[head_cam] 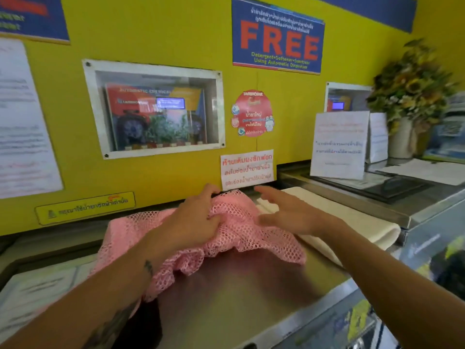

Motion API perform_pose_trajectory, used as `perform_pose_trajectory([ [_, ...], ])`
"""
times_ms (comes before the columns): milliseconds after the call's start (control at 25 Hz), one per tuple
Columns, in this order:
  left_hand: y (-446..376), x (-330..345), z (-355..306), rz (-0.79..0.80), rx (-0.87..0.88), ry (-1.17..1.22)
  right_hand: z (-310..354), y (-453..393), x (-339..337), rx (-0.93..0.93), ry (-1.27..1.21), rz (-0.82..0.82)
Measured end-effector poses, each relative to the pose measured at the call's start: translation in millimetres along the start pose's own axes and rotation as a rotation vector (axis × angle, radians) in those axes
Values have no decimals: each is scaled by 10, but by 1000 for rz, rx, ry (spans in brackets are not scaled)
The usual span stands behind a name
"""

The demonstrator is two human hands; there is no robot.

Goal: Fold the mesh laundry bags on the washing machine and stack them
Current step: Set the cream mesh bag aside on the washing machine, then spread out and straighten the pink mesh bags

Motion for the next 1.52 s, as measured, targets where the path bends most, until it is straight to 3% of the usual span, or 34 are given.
perform_pose_trajectory([
  [120,81,-224,133,40,-84,59,147,-217,524,29,55,121],
  [280,473,-166,369,510,-166,-445,220,-450,803,-122,123,28],
  [360,620,-88,424,574,-192,-525,360,-481,645,-226,182,-32],
  [520,349,-244,288,147,-197,-263,593,-390,-282,-339,340,-352],
  [640,133,-384,84,-166,-98,-108,467,-216,-871,-263,602,-564],
  [680,83,-351,47,-169,-81,-84,306,-197,-939,-196,692,-555],
  [760,23,-73,50,72,-104,-149,-223,-203,-820,16,768,-328],
  [840,81,263,114,406,-150,-318,-759,-177,-609,226,689,4],
  [920,140,410,190,530,-179,-360,-927,-138,-593,299,521,115],
  [1080,52,340,265,339,-166,-212,-637,-191,-762,253,422,48],
  [1200,32,224,302,162,-193,-137,-90,-269,-659,53,437,-144],
  [1240,28,176,337,113,-207,-116,89,-304,-490,-32,394,-137],
  [1320,34,66,431,37,-239,-66,293,-393,37,-134,265,56],
  [1400,104,35,574,90,-275,-66,317,-475,612,-138,261,242],
  [1520,315,100,832,358,-322,-254,325,-661,831,-204,223,185],
])
Point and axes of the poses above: each hand's wrist, its own y-axis away from the middle knuckle, its own x-axis out of the palm, z = x × y, the point moved 7 cm from there along -y, towards the middle knuckle, and after that the axes turned 12 degrees about -y, right-handed, at the moved point
